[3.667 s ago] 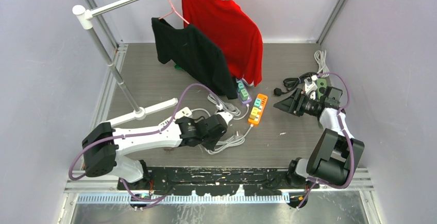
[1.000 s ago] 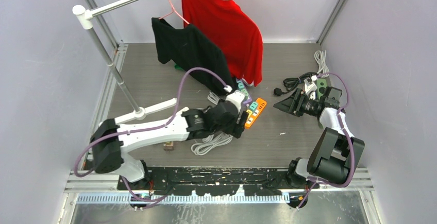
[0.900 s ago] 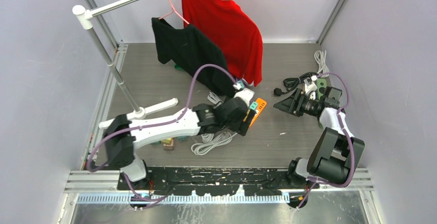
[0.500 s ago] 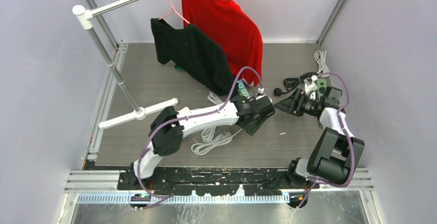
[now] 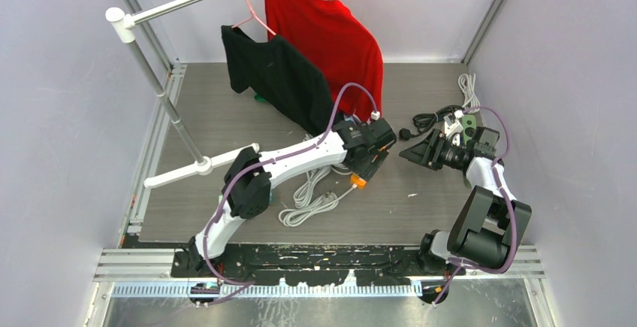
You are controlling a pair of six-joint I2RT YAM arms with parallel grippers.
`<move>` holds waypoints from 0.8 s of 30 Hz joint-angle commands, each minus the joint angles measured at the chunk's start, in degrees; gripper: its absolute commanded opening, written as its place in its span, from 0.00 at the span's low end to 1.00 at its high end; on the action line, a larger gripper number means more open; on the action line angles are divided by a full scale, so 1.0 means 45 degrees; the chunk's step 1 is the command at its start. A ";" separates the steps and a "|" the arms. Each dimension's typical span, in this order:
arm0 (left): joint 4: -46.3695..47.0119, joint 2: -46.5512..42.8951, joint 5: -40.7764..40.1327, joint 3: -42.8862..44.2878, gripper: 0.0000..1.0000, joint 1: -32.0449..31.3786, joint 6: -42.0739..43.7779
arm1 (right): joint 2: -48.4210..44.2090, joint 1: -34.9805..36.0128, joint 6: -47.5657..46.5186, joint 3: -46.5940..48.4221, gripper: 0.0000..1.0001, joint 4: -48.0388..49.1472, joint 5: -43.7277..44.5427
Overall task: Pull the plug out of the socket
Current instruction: Move the socket to the center of the board.
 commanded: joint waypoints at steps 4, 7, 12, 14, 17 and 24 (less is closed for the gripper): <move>0.1087 -0.0057 0.1201 0.0155 0.69 0.0417 -0.0254 | -0.0138 -0.0080 -0.0106 0.0217 0.72 0.0183 -0.0378; 0.1526 -0.0094 0.1523 -0.0031 0.69 0.0422 -0.0212 | -0.0140 -0.0100 -0.0107 0.0226 0.72 0.0197 -0.0378; 0.2065 -0.0228 0.1680 -0.0432 0.66 0.0442 -0.0246 | -0.0137 -0.0117 -0.0106 0.0219 0.72 0.0188 -0.0373; 0.2065 -0.0170 0.1655 -0.0431 0.64 0.0456 -0.0251 | -0.0137 -0.0132 -0.0106 0.0208 0.72 0.0189 -0.0377; 0.2065 -0.0031 0.1657 -0.0374 0.59 0.0499 -0.0272 | -0.0142 -0.0129 -0.0106 0.0218 0.72 0.0189 -0.0397; 0.2064 0.0198 0.1900 -0.0312 0.49 0.0523 -0.0249 | -0.0157 -0.0137 -0.0106 0.0213 0.72 0.0189 -0.0397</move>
